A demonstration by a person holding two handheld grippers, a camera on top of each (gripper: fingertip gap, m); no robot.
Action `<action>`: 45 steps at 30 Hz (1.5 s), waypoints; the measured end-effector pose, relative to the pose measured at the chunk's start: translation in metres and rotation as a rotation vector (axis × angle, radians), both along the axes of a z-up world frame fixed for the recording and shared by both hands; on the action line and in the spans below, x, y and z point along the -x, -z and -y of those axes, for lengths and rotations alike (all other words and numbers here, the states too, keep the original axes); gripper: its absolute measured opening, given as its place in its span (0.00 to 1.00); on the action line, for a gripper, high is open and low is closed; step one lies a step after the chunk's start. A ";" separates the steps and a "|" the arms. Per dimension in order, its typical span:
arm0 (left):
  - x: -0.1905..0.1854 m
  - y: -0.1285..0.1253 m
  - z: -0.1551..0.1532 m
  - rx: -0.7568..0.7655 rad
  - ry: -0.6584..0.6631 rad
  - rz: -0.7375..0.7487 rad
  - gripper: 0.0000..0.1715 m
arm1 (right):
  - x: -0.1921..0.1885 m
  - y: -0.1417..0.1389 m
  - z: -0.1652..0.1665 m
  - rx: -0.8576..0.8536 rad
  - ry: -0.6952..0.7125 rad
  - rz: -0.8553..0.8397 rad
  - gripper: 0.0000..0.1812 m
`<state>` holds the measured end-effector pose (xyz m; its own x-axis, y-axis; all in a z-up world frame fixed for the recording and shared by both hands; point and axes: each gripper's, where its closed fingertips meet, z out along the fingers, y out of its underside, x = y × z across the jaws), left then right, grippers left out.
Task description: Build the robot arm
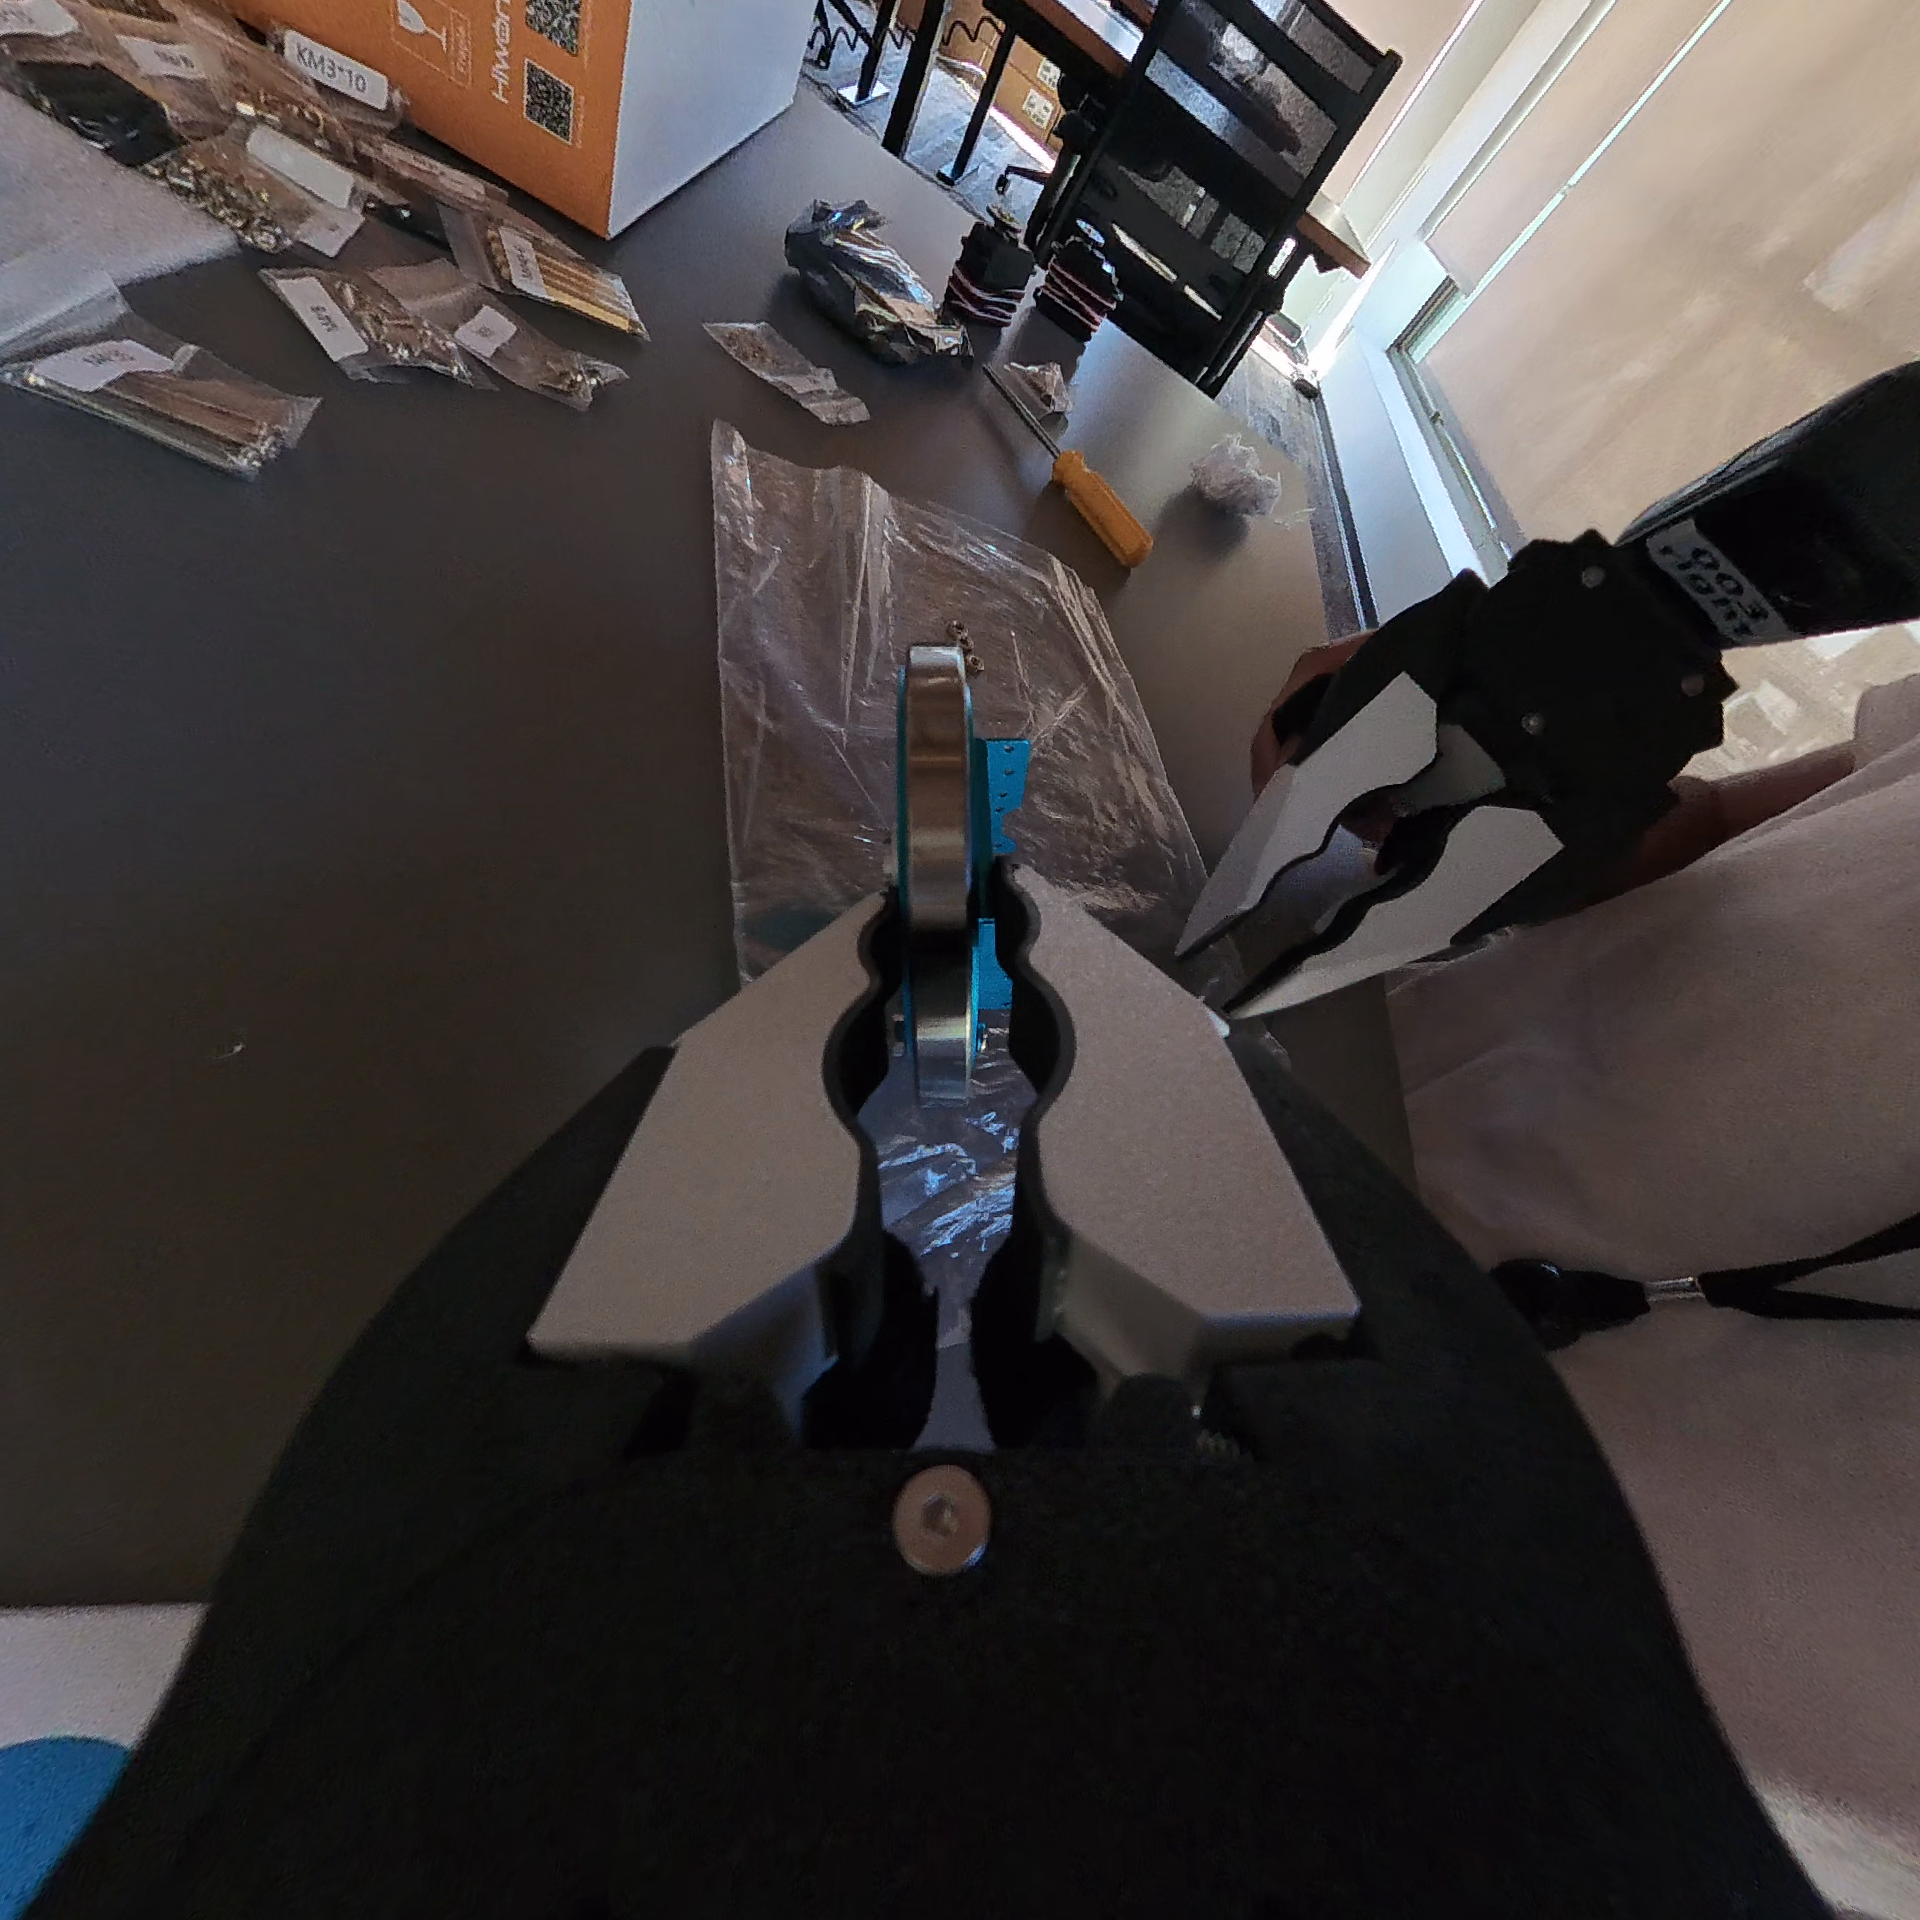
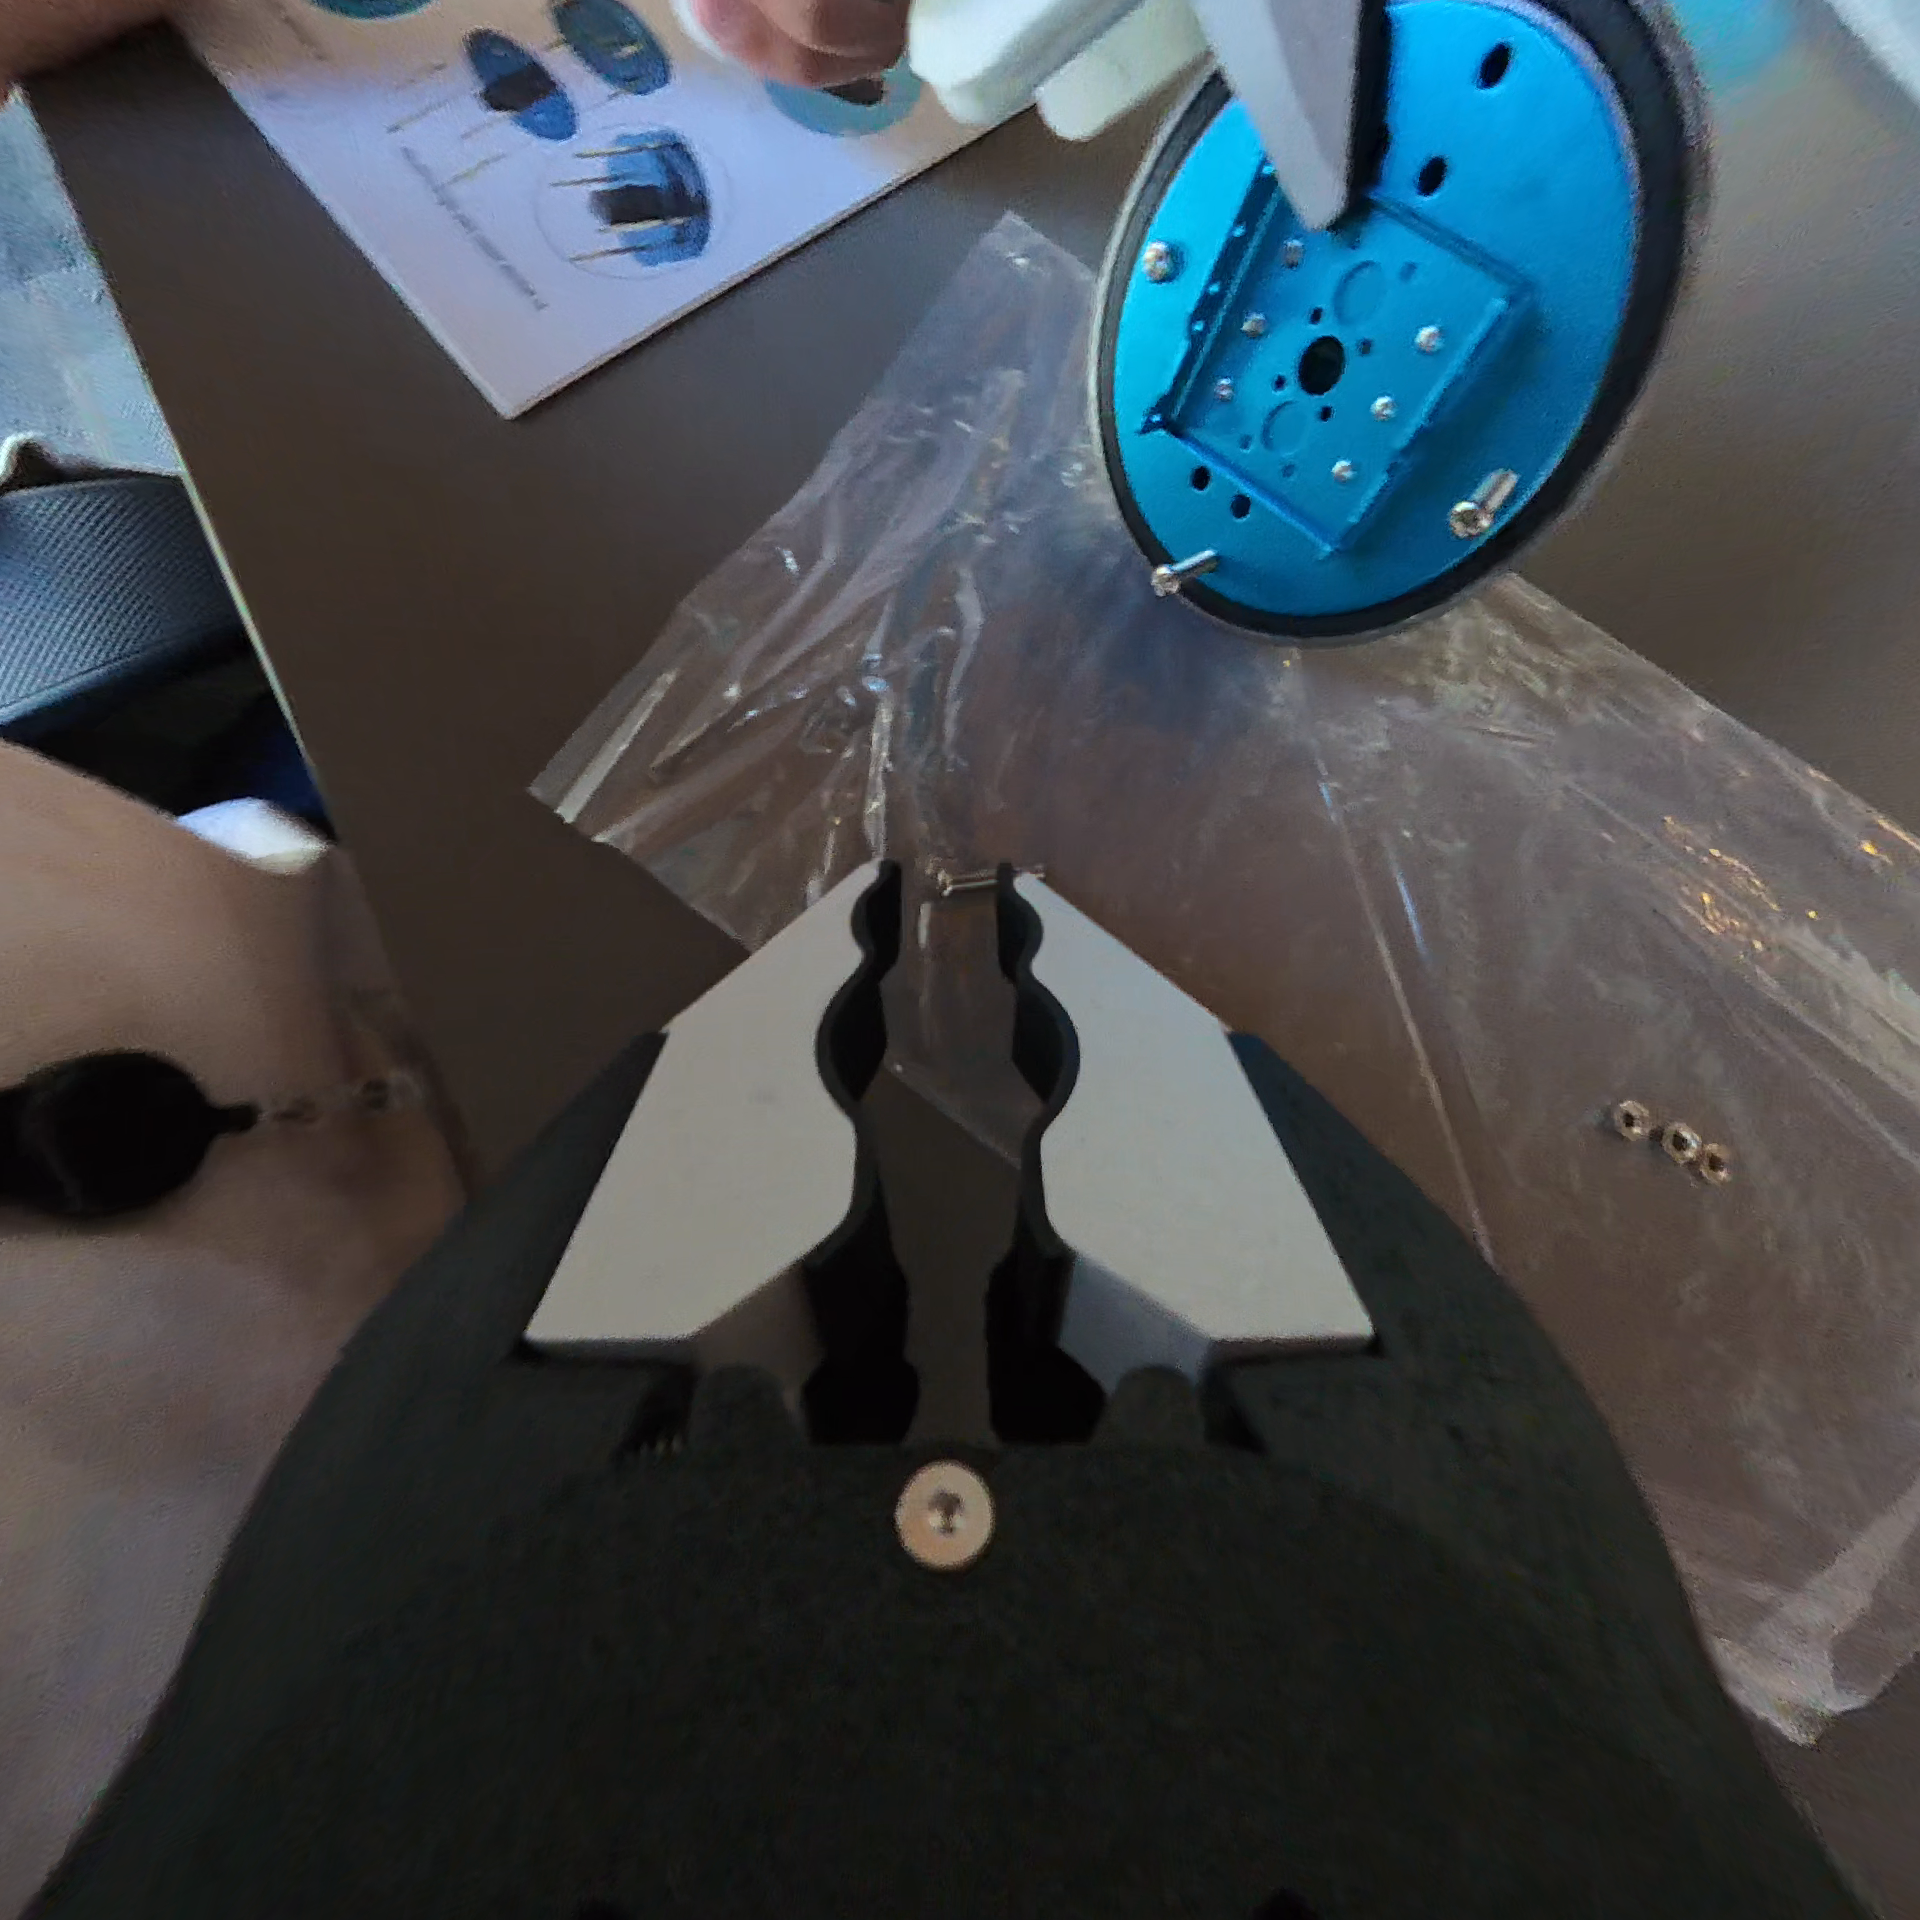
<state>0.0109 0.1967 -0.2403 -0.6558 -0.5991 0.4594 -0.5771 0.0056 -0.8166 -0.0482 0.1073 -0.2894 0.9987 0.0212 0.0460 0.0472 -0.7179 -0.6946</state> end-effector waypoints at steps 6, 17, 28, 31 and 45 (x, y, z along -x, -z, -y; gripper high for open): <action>0.001 0.000 0.001 -0.019 0.001 0.010 0.10 | -0.006 0.005 0.005 0.064 0.083 0.089 0.11; 0.002 0.000 0.002 -0.025 0.005 0.013 0.10 | -0.010 0.006 0.004 0.015 0.251 0.078 0.03; 0.004 -0.001 0.004 -0.046 0.009 0.029 0.10 | -0.012 0.011 0.012 -0.047 0.293 0.045 0.04; 0.004 -0.001 0.004 -0.049 0.010 0.032 0.10 | -0.014 0.011 0.011 -0.060 0.294 0.039 0.03; 0.006 -0.002 0.007 -0.076 0.027 0.065 0.10 | -0.015 -0.005 -0.001 -0.156 0.211 -0.098 0.00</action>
